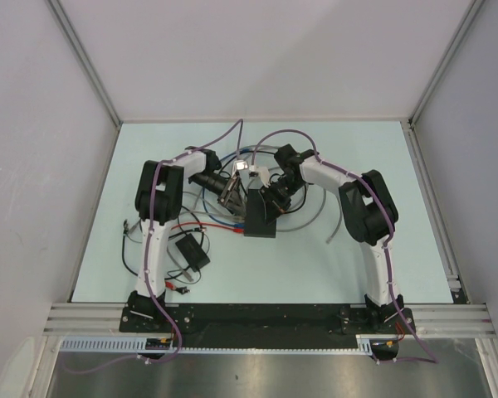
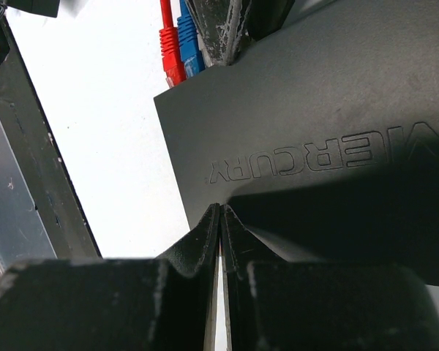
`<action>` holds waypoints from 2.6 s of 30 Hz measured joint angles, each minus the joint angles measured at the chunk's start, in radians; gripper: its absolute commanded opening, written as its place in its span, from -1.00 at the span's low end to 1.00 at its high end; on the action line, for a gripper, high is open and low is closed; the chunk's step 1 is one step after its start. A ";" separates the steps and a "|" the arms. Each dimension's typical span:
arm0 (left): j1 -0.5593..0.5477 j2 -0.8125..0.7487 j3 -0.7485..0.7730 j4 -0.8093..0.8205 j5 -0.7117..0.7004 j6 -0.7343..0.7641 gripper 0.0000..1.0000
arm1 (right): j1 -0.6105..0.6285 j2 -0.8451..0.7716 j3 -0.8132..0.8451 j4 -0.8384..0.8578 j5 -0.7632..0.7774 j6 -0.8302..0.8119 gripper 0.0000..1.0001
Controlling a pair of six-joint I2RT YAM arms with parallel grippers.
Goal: Pull the plug from the switch port
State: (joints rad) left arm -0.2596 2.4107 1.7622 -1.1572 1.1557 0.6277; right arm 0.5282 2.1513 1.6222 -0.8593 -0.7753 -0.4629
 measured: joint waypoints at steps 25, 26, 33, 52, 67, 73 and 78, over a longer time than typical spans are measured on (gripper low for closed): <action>-0.002 0.045 0.055 -0.131 -0.012 0.148 -0.62 | 0.001 0.001 0.001 0.000 0.003 0.011 -0.84; -0.002 0.047 0.055 -0.126 -0.019 0.143 -0.68 | 0.001 0.001 0.001 -0.001 0.002 0.011 -0.84; -0.002 0.057 0.067 -0.137 -0.024 0.112 -0.88 | 0.001 0.004 0.004 -0.003 0.002 0.014 -0.83; -0.016 0.111 0.173 -0.259 -0.090 0.143 -1.00 | 0.003 0.046 0.055 -0.039 -0.023 0.017 -0.88; -0.027 0.103 0.206 -0.270 -0.147 0.195 -1.00 | 0.006 0.056 0.074 -0.053 -0.017 0.016 -0.86; -0.035 0.101 0.249 -0.295 -0.209 0.201 -1.00 | 0.007 0.056 0.075 -0.052 -0.018 0.004 -0.87; -0.033 0.095 0.235 -0.284 -0.232 0.221 -1.00 | 0.007 0.056 0.075 -0.052 -0.019 0.005 -0.86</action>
State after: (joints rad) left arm -0.2924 2.5057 1.9968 -1.4410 0.9241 0.8490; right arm 0.5350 2.2070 1.6970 -0.9115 -0.7940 -0.4576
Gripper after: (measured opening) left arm 0.123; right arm 0.065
